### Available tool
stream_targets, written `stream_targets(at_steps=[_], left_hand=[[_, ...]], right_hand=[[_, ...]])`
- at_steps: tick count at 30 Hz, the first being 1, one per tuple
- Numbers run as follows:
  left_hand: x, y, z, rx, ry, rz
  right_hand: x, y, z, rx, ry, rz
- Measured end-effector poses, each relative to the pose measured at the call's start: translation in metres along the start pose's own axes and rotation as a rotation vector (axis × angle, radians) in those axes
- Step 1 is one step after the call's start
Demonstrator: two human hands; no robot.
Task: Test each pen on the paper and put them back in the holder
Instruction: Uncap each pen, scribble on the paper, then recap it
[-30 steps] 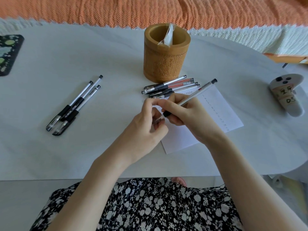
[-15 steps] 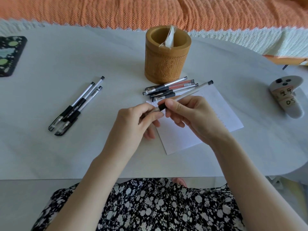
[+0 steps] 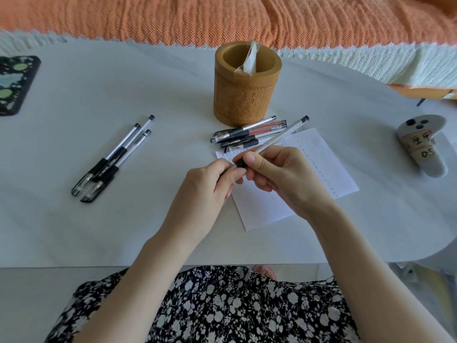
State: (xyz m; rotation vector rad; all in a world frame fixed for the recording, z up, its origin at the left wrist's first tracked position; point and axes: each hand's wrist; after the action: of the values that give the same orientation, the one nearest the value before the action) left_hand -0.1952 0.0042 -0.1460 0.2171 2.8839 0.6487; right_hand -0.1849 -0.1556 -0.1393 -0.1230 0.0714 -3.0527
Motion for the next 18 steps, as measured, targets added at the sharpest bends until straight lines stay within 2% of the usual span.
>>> stream_targets(at_steps=[3,8,11,13,18], left_hand=[[-0.003,0.003,-0.002,-0.023,-0.035,-0.02],[-0.014,0.006,0.005,-0.184,-0.042,-0.074],[-0.014,0.006,0.008,-0.231,-0.018,-0.045],[-0.015,0.007,0.009,-0.229,0.013,-0.054],[-0.013,0.022,0.012,-0.304,0.045,-0.205]], right_hand=[[-0.002,-0.006,-0.002,-0.07,-0.009,-0.031],[-0.007,-0.009,-0.001,-0.017,-0.008,-0.062],[-0.008,-0.008,-0.001,0.054,-0.042,-0.09],[-0.012,-0.009,0.0,0.087,-0.066,-0.168],[-0.029,-0.007,0.001,0.135,-0.128,-0.376]])
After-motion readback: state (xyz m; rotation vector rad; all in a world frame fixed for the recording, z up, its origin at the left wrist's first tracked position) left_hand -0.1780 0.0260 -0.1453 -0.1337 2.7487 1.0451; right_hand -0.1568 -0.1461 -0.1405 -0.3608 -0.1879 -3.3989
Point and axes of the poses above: each hand's wrist, its own x-axis away from the middle knuckle, its own y-axis out of the back of the hand, z = x × y, and after that the axes turned 4 degrees about -z, right-handed
